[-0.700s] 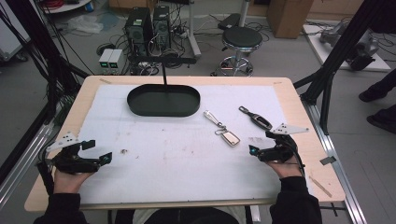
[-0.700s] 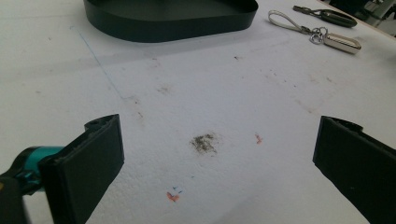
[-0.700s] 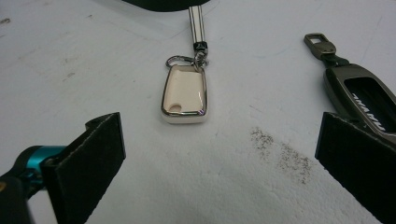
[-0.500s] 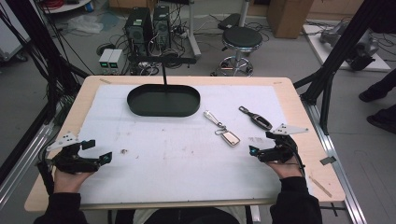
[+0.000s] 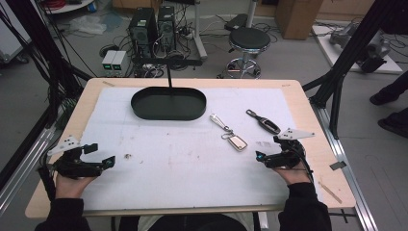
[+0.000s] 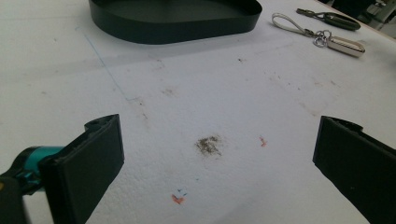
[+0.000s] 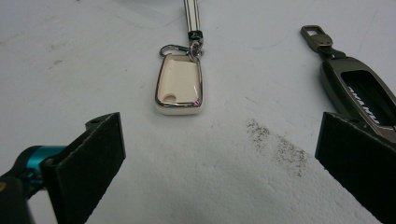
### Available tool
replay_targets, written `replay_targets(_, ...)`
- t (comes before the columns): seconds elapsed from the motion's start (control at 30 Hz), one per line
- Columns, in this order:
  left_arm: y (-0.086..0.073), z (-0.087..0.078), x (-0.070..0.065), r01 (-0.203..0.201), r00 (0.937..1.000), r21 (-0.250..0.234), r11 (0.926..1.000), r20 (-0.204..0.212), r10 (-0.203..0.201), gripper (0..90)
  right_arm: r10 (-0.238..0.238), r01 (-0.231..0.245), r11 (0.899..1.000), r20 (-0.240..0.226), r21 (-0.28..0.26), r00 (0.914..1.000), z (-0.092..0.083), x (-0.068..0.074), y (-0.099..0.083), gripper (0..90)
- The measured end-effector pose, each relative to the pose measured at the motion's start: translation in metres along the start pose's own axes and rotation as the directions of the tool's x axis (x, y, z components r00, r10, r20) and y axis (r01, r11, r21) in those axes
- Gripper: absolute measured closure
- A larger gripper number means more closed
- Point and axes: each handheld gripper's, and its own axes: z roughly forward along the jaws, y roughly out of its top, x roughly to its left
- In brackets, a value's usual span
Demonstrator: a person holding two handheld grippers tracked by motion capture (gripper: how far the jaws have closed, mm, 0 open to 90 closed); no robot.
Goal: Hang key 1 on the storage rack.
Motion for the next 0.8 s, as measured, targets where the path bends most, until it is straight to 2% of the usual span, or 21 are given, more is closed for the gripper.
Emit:
replay_targets(0.43, -0.001, 0.002, -0.002, -0.005, 1.0, 0.012, 0.9999, -0.001, 0.005, 2.3, -0.025, 0.025, 0.999, 0.011, 0.027, 0.9996, 0.012, 0.001, 0.012, 0.8)
replay_targets(0.53, -0.001, 0.003, -0.002, -0.006, 1.0, 0.016, 0.9999, 0.001, 0.006, 2.3, -0.028, 0.028, 0.999, 0.001, 0.033, 0.9996, 0.015, 0.002, 0.014, 0.8)
replay_targets(0.63, -0.001, 0.004, -0.003, -0.006, 1.0, 0.014, 0.9999, 0.008, 0.006, 2.3, -0.039, 0.04, 0.996, -0.009, 0.08, 0.9992, 0.025, 0.004, 0.018, 0.8)
replay_targets(0.8, -0.001, 0.005, -0.003, -0.01, 0.9999, 0.02, 0.9997, 0.01, 0.01, 2.3, -0.047, 0.048, 0.994, -0.018, 0.096, 0.9987, 0.032, 0.005, 0.025, 0.8)
